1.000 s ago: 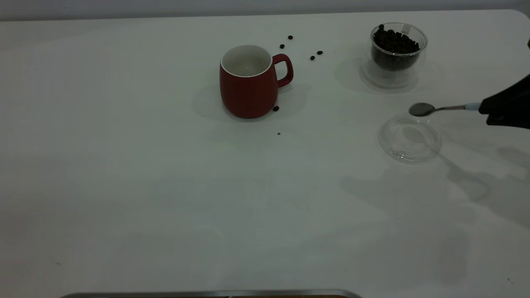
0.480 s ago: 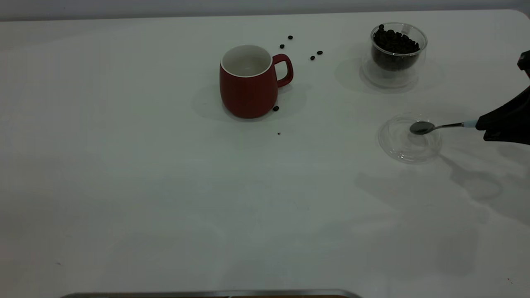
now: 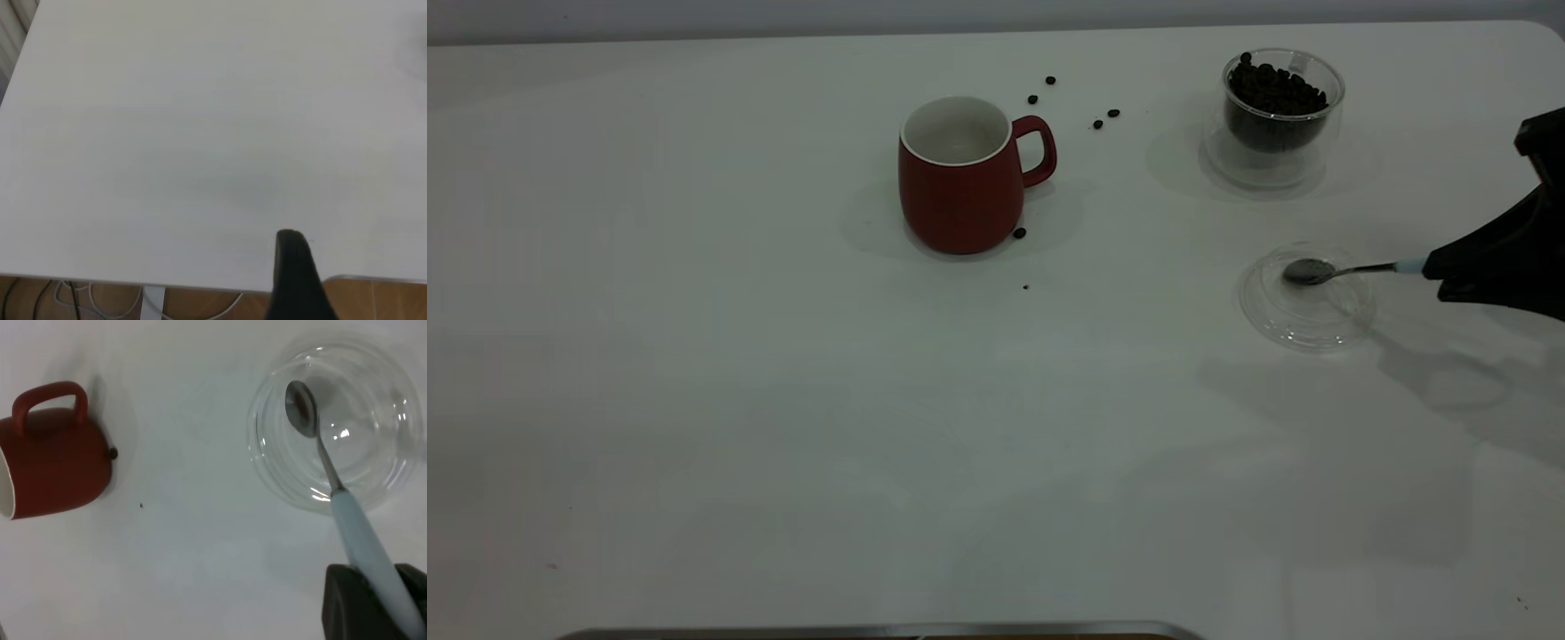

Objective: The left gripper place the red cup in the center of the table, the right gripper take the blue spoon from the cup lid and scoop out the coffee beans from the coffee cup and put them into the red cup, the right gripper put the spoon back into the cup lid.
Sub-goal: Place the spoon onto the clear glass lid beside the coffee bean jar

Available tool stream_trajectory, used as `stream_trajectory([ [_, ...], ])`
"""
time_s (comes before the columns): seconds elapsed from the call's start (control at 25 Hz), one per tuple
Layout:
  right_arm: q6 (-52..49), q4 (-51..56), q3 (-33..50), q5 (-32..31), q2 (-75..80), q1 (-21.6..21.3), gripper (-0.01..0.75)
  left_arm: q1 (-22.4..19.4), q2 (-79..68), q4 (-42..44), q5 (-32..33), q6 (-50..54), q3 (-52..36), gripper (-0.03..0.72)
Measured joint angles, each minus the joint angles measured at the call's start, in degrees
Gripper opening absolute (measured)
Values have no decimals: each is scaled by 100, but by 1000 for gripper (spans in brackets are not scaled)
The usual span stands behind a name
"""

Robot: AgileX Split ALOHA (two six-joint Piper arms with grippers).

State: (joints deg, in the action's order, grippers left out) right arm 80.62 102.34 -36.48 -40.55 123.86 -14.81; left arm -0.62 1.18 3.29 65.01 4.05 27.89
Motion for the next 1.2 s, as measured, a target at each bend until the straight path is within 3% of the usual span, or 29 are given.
stream_trajectory([
  [0.64,416,15,-234,-542,712,-72,113,0,0,0,0,0,0,532],
  [1.2,489,15,-246,-301,740,-78,115,0,0,0,0,0,0,532],
])
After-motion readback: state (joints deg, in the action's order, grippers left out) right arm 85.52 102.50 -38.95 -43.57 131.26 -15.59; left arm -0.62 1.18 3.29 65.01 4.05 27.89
